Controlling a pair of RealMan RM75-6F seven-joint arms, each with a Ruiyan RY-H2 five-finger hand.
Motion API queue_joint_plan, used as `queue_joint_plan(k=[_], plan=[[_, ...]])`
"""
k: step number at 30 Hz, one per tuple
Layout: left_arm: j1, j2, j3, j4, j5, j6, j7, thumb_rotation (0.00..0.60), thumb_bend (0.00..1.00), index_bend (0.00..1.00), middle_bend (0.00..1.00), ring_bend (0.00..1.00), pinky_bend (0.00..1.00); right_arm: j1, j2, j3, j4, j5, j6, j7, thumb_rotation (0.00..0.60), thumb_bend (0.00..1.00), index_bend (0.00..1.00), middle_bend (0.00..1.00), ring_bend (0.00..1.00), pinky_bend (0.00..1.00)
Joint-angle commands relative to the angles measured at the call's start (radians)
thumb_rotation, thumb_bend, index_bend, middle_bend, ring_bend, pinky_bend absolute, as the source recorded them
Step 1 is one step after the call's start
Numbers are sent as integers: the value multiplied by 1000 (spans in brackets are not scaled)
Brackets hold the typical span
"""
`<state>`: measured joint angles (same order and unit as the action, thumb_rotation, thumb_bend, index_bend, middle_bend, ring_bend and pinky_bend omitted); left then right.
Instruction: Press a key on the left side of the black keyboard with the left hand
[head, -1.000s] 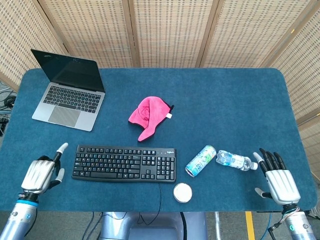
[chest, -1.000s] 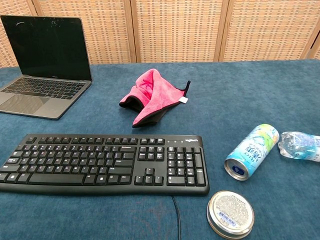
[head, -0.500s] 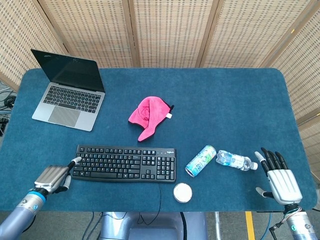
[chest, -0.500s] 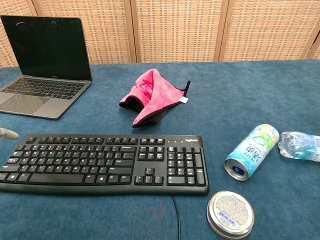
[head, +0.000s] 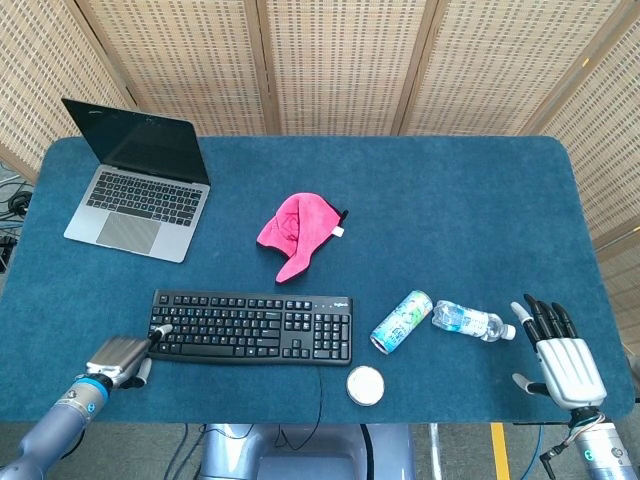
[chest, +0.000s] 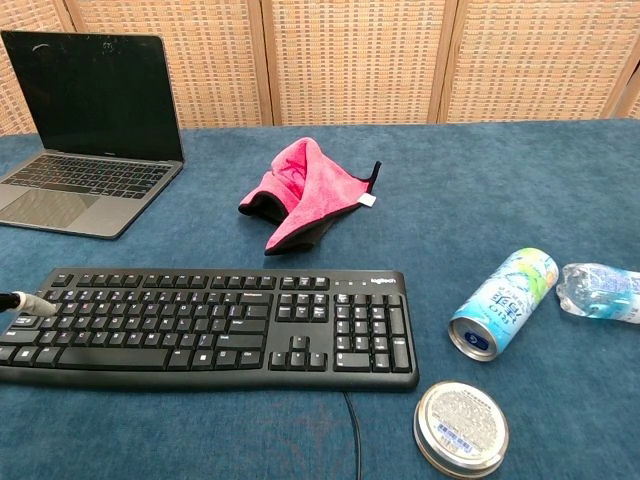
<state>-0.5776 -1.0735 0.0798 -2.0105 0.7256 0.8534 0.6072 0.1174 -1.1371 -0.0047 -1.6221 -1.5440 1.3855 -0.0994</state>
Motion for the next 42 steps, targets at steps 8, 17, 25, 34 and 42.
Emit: queue_joint_plan(k=[8,17,25,34,42], plan=[[-48,-23,30,3,-55,18,14,600,764,0,731,661,400,0,2,1,2,-2,2,8,600,24,0,0,0,0],[-80,-38,51,9,-83,29,9,600,764,0,730,661,400,-1,2,2,4,-2,4,11,600,25,0,0,0,0],[-106,-50,71,16,-103,31,6,600,764,0,731,661,400,-2,2,2,4,-3,6,14,600,24,0,0,0,0],[-124,-49,88,12,-110,36,-7,600,765,0,731,661,400,-2,2,1,4,-5,7,16,600,27,0,0,0,0],[-100,-15,69,-27,-20,80,-74,600,745,0,730,661,400,-2,1,2,4,-4,6,15,600,27,0,0,0,0]])
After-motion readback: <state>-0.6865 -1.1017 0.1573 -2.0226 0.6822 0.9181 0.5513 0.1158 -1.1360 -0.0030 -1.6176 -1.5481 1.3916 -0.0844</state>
